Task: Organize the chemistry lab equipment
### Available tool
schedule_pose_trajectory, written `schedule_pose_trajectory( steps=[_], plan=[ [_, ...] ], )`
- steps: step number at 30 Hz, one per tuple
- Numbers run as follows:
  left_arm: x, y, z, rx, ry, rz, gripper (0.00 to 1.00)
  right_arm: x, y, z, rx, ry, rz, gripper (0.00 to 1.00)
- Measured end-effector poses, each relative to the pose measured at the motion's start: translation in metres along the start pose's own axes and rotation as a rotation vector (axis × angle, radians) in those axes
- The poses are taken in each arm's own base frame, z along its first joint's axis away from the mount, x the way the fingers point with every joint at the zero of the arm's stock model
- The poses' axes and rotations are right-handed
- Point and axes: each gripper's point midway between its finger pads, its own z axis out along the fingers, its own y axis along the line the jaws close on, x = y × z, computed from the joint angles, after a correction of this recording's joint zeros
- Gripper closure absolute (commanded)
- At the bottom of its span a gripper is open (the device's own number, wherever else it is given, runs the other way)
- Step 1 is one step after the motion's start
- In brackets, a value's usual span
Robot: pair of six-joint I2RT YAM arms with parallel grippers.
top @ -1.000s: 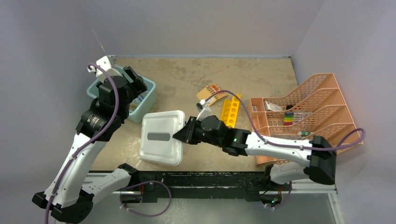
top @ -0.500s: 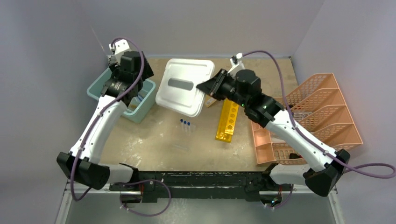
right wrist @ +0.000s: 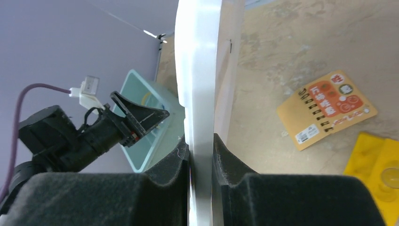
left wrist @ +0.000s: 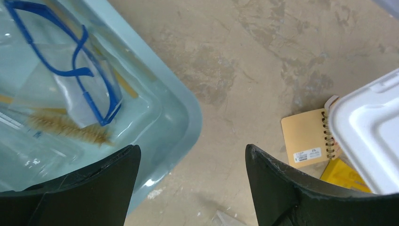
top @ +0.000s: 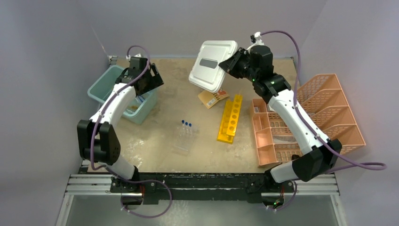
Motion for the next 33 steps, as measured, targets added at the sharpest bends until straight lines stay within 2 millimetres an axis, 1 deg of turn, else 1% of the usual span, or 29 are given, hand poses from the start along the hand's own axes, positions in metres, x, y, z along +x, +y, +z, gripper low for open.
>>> schedule_pose_trajectory(
  steps=[2,7,9,11,14,17,22,26,28,30,33],
  plan=[
    [0.009,0.0,0.016,0.0,0.035,0.003,0.23,-0.007,-0.008,0.001,0.014,-0.011,-0.002,1.0],
    [0.028,-0.001,0.049,0.002,0.112,0.008,0.37,-0.021,-0.02,0.0,0.02,-0.029,0.002,1.0],
    [0.03,-0.006,0.057,0.029,0.134,0.002,0.38,-0.025,-0.023,0.0,0.02,-0.034,0.001,1.0],
    [0.03,-0.018,0.062,0.08,0.148,-0.014,0.4,-0.029,-0.025,0.0,0.019,-0.042,0.0,1.0],
    [0.028,-0.034,0.06,0.143,0.154,-0.05,0.4,-0.033,-0.026,-0.001,0.017,-0.052,0.0,1.0],
    [0.027,-0.055,0.057,0.213,0.155,-0.096,0.41,-0.036,-0.027,0.0,0.015,-0.059,0.002,1.0],
    [0.03,-0.096,0.048,0.334,0.161,-0.138,0.41,-0.038,-0.03,0.003,0.008,-0.057,0.005,1.0],
    [0.029,-0.132,0.046,0.445,0.172,-0.17,0.42,-0.041,-0.03,0.006,-0.007,-0.058,0.01,1.0],
    [0.028,-0.142,0.044,0.477,0.178,-0.179,0.42,-0.044,-0.028,0.006,-0.022,-0.065,0.015,1.0],
    [0.023,-0.147,0.04,0.484,0.169,-0.172,0.42,-0.047,-0.024,0.006,-0.042,-0.069,0.025,1.0],
    [0.001,-0.145,0.035,0.443,0.104,-0.15,0.42,-0.051,-0.017,0.007,-0.079,-0.075,0.046,1.0]
  ],
)
